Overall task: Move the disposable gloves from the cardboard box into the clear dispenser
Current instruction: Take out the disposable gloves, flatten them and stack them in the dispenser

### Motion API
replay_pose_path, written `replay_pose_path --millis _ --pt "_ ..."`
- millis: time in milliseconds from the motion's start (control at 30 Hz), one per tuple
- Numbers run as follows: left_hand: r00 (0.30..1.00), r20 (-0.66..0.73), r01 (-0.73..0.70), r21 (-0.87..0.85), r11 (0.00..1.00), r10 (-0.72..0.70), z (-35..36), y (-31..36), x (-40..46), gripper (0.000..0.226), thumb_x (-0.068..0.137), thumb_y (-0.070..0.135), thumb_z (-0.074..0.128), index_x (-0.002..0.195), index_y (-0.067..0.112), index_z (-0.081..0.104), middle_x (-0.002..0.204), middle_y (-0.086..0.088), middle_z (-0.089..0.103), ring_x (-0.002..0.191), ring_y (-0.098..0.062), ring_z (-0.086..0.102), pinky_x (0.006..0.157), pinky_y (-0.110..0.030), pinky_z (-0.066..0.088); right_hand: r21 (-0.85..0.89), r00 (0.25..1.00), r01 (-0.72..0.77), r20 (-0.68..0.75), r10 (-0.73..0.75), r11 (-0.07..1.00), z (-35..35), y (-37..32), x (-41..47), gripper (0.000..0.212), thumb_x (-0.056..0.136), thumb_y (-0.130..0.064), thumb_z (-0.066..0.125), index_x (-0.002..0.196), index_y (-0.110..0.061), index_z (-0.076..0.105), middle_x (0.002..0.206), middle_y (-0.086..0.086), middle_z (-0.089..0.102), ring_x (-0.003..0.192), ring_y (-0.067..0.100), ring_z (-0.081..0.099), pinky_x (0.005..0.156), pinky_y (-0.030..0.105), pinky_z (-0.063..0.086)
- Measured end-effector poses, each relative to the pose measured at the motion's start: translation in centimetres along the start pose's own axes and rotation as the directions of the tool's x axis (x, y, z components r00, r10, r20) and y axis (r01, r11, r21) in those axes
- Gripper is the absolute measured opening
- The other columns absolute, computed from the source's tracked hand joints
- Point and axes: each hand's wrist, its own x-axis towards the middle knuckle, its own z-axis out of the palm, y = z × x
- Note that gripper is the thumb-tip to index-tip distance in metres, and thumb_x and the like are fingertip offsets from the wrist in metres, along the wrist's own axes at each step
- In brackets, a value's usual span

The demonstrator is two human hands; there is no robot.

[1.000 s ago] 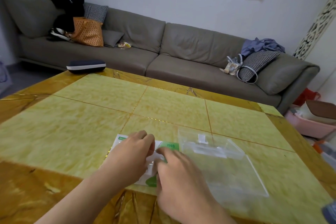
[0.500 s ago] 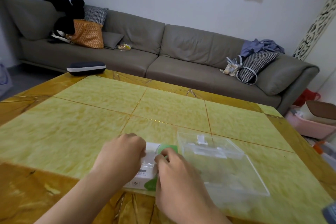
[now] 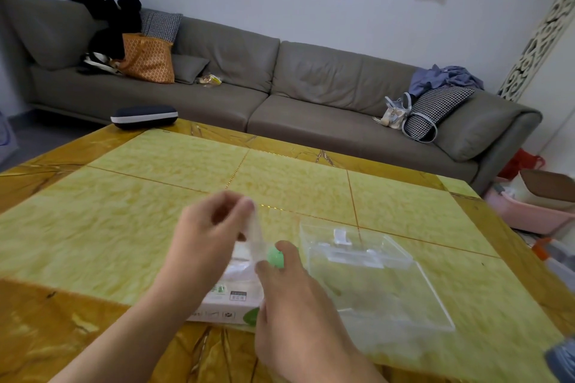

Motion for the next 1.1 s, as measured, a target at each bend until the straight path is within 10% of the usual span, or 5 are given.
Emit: replay_pose_path --millis 167,333,633,867,1100 --pt "0.991 0.036 0.127 -0.530 0.838 -0.128 -1.7 2.7 0.4 0.024 0.104 0.020 0.055 0.092 0.005 0.068 0.081 -0.006 0.065 0.074 -0.019 0.062 0.074 -0.033 0.055 0.079 0.999 -0.010 0.052 0.006 0.997 0.1 -0.3 0.0 0.052 0.095 -0.013 0.052 0.144 -0.026 0.041 0.165 -0.011 -0.004 0.138 0.024 0.047 0.105 0.042 0.050" --pt "0.976 0.085 0.214 -0.560 0.800 -0.202 -1.7 2.0 0.4 0.023 0.103 0.017 0.055 0.097 -0.001 0.068 0.074 -0.011 0.060 0.066 -0.025 0.059 0.063 -0.037 0.054 0.519 0.984 -0.054 -0.120 0.135 0.853 -2.4 0.9 -0.2 0.036 0.086 -0.025 0.061 0.118 -0.035 0.050 0.121 -0.020 0.049 0.112 0.002 0.056 0.099 0.030 0.052" --pt "0.891 0.388 0.384 -0.362 0.849 -0.237 -0.6 1.8 -0.7 0.028 0.100 0.009 0.054 0.092 -0.005 0.077 0.078 -0.023 0.063 0.067 -0.032 0.063 0.060 -0.037 0.059 0.984 0.967 0.024 0.022 0.252 -0.176 -6.1 4.7 0.8 0.056 0.087 -0.035 0.080 0.130 -0.004 0.064 0.120 0.018 0.075 0.110 0.036 0.074 0.100 0.051 0.055" --pt "0.620 0.729 0.523 -0.109 0.846 -0.290 0.3 1.4 -1.2 0.062 0.064 0.036 0.072 0.120 0.010 0.076 0.111 -0.020 0.075 0.097 -0.036 0.072 0.080 -0.042 0.058 0.975 0.889 0.042 -0.136 0.436 0.220 -5.9 5.2 0.6 0.006 0.096 0.003 0.068 0.091 -0.001 0.071 0.077 0.016 0.075 0.061 0.024 0.070 0.058 0.034 0.060" --pt "0.895 0.381 0.259 -0.019 0.966 -0.233 2.8 2.7 -3.3 0.034 0.089 0.027 0.079 0.120 0.019 0.067 0.098 -0.005 0.080 0.090 -0.021 0.078 0.080 -0.044 0.065 0.827 0.915 0.059 -0.269 0.301 0.559 -4.7 4.8 0.2 0.023 0.095 -0.005 0.072 0.079 -0.021 0.068 0.073 0.007 0.072 0.057 0.026 0.069 0.052 0.039 0.058"
